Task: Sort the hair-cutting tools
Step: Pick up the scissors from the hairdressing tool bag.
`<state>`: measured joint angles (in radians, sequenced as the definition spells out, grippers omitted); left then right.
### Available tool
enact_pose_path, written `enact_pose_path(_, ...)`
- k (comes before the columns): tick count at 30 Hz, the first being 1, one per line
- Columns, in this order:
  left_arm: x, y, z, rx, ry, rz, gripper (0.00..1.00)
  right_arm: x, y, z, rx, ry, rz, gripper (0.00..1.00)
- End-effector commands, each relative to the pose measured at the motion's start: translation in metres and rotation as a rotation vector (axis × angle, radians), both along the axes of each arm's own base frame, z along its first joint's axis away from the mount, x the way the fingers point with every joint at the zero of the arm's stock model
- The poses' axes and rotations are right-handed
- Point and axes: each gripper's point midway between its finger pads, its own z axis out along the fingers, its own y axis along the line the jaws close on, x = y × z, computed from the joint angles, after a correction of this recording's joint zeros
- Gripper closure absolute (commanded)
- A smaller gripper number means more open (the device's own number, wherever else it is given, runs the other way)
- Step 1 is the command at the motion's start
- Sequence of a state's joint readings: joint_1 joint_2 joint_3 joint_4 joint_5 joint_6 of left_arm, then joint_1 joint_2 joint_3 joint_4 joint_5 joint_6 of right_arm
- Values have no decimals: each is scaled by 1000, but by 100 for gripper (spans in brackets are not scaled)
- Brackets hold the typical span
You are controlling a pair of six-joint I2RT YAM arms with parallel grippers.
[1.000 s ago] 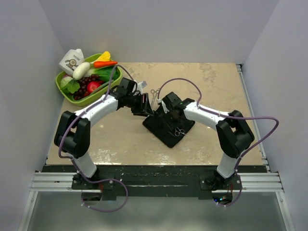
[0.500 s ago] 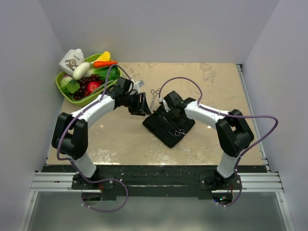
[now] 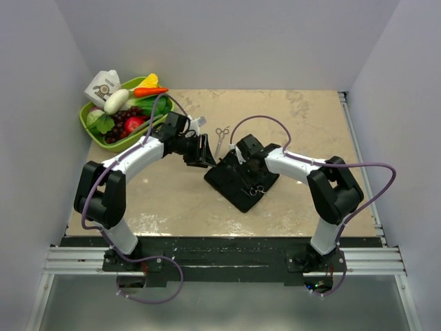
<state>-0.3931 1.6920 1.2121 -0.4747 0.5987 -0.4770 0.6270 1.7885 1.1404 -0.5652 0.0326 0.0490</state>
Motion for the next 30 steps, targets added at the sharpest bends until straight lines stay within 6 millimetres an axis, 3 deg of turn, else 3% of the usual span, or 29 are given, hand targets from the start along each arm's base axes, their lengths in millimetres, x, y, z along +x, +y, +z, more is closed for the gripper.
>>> enact_pose_path(1, 0, 1, 2, -20, -21, -19, 48, -11, 1, -11, 21, 41, -31, 61)
enact_pose_path(13, -2, 1, 2, -24, -21, -22, 48, -13, -5, -6, -5, 34, -88, 80)
enact_pose_path(23, 2, 1, 8, -20, -41, -16, 48, -5, -3, 54, 11, -48, -106, 84)
enact_pose_path(30, 7, 4, 11, 4, -55, 4, 48, -33, 4, 83, 5, -34, -57, 84)
